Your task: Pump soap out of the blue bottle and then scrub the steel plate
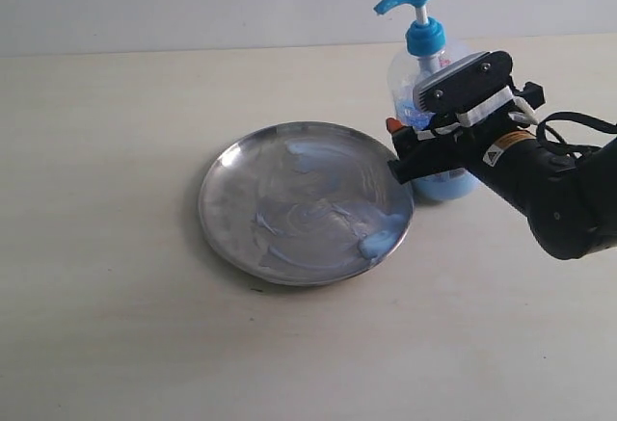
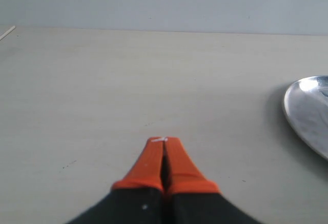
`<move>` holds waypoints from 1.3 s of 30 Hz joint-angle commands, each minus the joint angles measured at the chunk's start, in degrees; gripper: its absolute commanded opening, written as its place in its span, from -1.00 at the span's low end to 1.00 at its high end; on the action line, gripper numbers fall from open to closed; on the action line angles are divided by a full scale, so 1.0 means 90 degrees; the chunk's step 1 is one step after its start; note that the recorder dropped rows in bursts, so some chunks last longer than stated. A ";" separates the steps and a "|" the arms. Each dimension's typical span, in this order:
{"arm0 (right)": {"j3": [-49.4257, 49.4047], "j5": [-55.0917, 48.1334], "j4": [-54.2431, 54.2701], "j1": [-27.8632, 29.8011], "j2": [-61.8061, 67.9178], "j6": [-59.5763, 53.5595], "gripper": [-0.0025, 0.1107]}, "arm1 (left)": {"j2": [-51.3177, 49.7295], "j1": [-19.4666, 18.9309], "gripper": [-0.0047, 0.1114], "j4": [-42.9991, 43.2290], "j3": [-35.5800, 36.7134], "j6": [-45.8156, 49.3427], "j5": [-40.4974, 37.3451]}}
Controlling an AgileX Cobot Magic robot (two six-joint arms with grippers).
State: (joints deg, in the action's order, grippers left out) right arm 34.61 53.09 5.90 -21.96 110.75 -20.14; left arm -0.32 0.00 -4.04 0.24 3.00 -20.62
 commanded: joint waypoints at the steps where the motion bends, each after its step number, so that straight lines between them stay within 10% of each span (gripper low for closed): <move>1: 0.0077 0.0452 -0.0035 -0.0001 -0.0068 0.0027 -0.96 | 0.0035 -0.0008 -0.92 -0.0016 -0.0027 -0.0002 0.0067; 39: 0.0077 0.0396 0.0177 -0.0001 -0.0068 -0.0045 -0.96 | 0.0035 -0.0008 -0.92 0.0068 -0.0027 -0.0002 0.0044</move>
State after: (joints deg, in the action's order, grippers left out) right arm 34.61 53.09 7.31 -21.96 110.75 -19.86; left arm -0.32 0.00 -3.65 0.24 3.00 -20.62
